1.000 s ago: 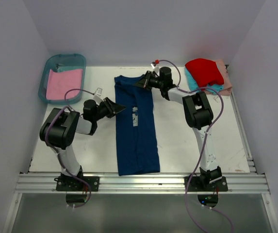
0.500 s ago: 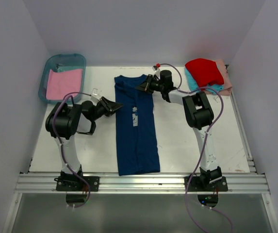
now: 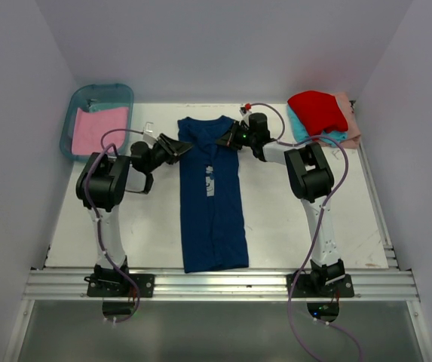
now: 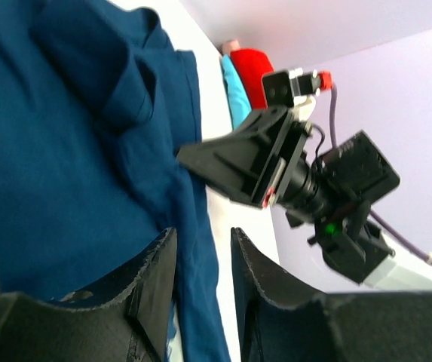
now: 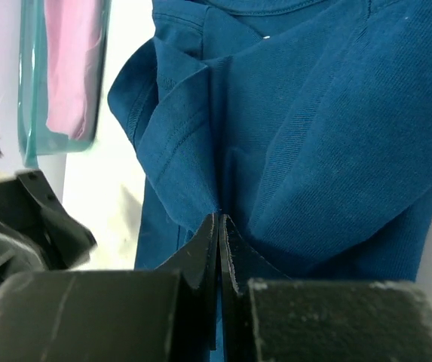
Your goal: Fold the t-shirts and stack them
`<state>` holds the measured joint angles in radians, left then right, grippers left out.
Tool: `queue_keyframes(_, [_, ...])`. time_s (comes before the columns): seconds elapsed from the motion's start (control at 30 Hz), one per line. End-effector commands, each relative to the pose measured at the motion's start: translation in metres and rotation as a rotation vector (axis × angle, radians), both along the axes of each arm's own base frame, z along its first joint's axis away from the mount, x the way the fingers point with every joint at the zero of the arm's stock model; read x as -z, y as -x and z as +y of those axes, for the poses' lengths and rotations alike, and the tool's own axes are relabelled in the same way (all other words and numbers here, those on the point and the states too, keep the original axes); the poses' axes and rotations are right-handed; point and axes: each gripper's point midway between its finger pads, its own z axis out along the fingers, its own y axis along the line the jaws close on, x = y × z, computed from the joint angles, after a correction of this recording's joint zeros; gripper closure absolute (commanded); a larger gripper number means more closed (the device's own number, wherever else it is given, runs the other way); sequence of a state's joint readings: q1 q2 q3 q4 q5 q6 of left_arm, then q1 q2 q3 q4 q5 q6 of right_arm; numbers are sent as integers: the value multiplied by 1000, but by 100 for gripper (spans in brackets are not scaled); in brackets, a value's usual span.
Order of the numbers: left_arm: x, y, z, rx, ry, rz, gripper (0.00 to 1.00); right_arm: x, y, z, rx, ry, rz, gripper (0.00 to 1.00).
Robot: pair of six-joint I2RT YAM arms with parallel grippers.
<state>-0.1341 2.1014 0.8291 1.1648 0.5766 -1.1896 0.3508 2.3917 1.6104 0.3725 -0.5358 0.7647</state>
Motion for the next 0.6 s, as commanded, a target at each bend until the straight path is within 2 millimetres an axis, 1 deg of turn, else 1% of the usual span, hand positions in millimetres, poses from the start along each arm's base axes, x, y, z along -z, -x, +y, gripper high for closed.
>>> queue_keyframes(0.0, [-6, -28, -7, -34, -53, -27, 61, -42, -12, 0, 15, -11, -100, 100])
queue_keyframes(0.03, [-6, -38, -7, -49, -68, -17, 61, -42, -12, 0, 13, -11, -101, 100])
queue_keyframes(0.1, [6, -42, -13, -53, -103, 27, 61, -41, -13, -1, 14, -10, -102, 100])
queue_keyframes(0.13, [1, -50, -14, -64, -110, 14, 61, -41, -13, -1, 14, -10, -102, 100])
queue_keyframes(0.2, [9, -55, -18, -69, -148, 26, 60, -40, -13, -1, 13, -7, -104, 100])
queue_keyframes(0.23, [12, -61, -17, -86, -168, 48, 60, -40, -13, -1, 13, -7, -104, 100])
queue_keyframes(0.3, [25, -60, -18, -89, -213, 94, 59, -39, -14, 0, 11, -7, -104, 100])
queue_keyframes(0.37, [29, -63, -14, -119, -252, 103, 57, -38, -14, 0, 9, -9, -101, 100])
queue_keyframes(0.4, [33, -61, -12, -128, -279, 131, 57, -38, -14, 0, 8, -8, -105, 100])
queue_keyframes(0.43, [34, -65, -8, -156, -319, 126, 56, -37, -15, 0, 9, -8, -102, 100])
queue_keyframes(0.57, [39, -66, -13, -160, -355, 147, 54, -35, -14, 0, 7, -12, -98, 100])
